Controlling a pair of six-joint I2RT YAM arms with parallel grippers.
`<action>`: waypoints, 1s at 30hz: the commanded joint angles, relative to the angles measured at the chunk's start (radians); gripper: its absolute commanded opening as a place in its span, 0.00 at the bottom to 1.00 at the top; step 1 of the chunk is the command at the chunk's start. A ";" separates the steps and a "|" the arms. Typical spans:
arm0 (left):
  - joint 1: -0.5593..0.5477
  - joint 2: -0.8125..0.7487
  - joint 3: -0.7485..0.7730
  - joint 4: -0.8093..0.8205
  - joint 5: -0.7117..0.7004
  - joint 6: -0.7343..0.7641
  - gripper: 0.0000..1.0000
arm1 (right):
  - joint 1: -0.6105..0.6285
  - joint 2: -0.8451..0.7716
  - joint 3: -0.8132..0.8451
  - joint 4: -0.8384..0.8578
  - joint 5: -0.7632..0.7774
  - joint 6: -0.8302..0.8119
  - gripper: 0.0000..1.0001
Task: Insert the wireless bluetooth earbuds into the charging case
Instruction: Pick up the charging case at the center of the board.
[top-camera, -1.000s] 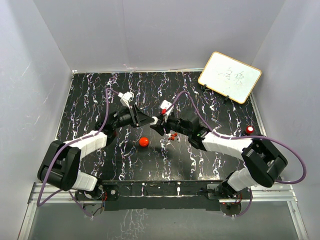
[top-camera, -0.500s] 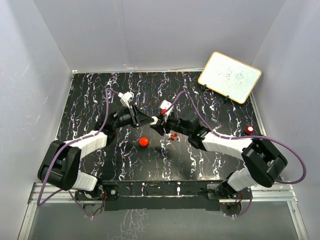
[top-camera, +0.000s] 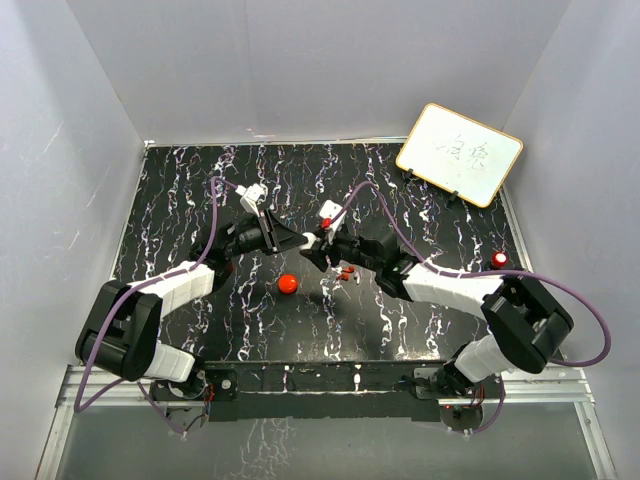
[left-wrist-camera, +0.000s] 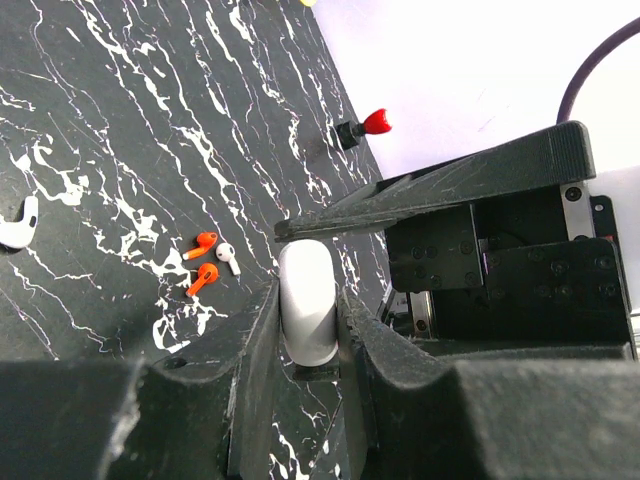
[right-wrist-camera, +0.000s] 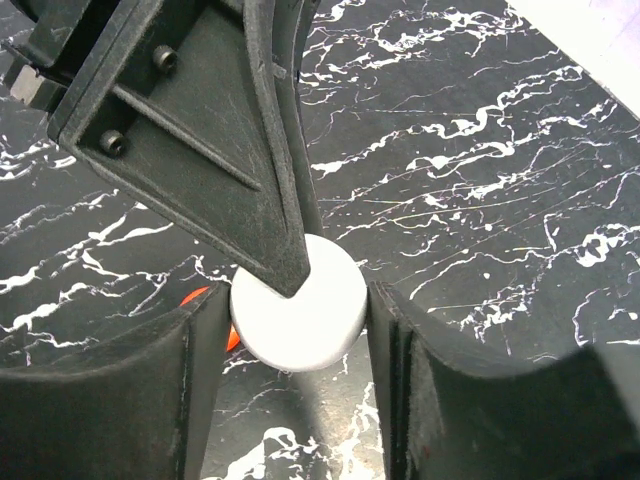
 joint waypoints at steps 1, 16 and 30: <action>-0.005 -0.029 0.006 0.002 0.028 0.022 0.00 | 0.000 0.007 0.068 0.070 0.041 0.030 0.64; -0.004 -0.028 0.073 -0.120 -0.078 0.122 0.00 | -0.053 -0.237 0.006 -0.052 0.192 0.186 0.89; -0.004 -0.071 0.073 -0.081 -0.067 0.147 0.00 | -0.182 -0.146 -0.009 -0.043 0.004 0.602 0.90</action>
